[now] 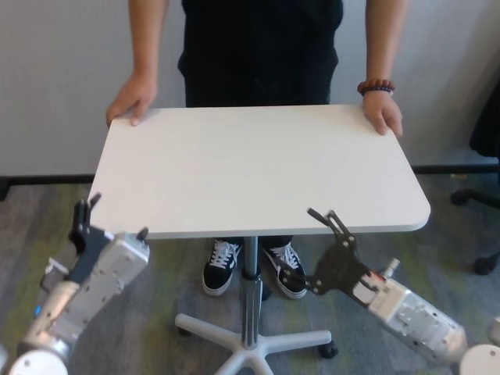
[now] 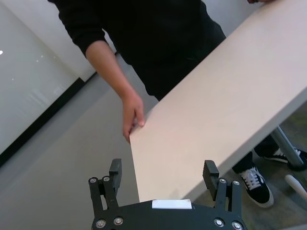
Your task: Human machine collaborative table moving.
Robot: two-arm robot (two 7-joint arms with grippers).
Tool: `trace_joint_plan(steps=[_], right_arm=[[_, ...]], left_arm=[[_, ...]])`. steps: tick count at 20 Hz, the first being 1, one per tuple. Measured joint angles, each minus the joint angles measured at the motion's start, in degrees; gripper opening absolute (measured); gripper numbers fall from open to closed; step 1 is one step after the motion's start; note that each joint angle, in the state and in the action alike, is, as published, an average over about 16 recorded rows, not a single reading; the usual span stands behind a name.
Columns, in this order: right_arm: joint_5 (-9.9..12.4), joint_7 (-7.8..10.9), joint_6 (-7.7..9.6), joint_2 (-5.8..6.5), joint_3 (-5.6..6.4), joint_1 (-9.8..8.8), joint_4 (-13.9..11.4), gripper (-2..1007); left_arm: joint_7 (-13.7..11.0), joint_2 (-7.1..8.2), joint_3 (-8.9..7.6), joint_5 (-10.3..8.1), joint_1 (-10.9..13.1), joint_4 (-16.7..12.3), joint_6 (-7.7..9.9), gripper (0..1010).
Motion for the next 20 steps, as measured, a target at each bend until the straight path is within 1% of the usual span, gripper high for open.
trace_joint_plan(steps=[2,5,8,10,12,15,20], right_arm=[[1.5,1.32,0.43,0.27,0.13,-0.69,-0.3,1001],[2.7,3.12,1.31,0.66,0.19,-1.40,0.0,1001],[3.8,5.06,2.09,0.74,0.26,-1.58,0.9,1001],[4.6,6.52,2.53,0.57,0.31,-1.38,1.9,1001],[5.5,8.10,2.86,0.25,0.34,-0.97,3.0,1001],[7.2,10.77,3.20,-0.59,0.34,-0.01,5.0,1001],[11.6,15.26,3.18,-2.40,0.75,1.61,8.3,1001]], left_arm=[[-0.8,0.03,-0.22,-0.55,0.7,-0.4,0.30,983],[-1.9,0.24,-0.39,-1.10,1.7,-0.5,0.82,983],[-2.8,0.53,-0.48,-1.42,2.4,-0.2,1.35,983],[-3.2,0.72,-0.51,-1.60,2.6,0.1,1.60,983],[-3.6,0.87,-0.52,-1.80,2.7,0.4,1.70,983],[-4.1,1.00,-0.54,-2.26,2.6,0.9,1.51,983],[-4.4,0.99,-0.85,-3.47,2.5,1.4,0.54,983]])
